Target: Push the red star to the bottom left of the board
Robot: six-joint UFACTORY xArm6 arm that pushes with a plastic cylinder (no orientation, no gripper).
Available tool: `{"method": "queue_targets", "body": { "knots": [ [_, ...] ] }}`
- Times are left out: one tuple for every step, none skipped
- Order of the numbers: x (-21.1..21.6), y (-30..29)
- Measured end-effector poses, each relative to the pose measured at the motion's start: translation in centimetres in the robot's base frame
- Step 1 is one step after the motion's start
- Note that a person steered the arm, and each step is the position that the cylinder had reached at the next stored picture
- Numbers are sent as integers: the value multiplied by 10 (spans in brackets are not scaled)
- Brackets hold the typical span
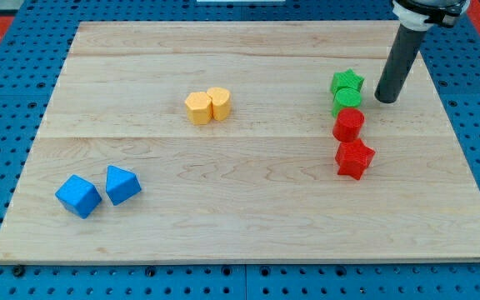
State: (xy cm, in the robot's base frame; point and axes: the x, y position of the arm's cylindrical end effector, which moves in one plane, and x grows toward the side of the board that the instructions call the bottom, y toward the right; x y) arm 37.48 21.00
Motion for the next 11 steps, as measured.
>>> {"method": "queue_targets", "body": {
  "knots": [
    [62, 15],
    [125, -18],
    [127, -19],
    [127, -19],
    [127, -34],
    [120, -64],
    [105, -47],
    [86, -69],
    [60, -117],
    [74, -155],
    [132, -184]
  ]
}}
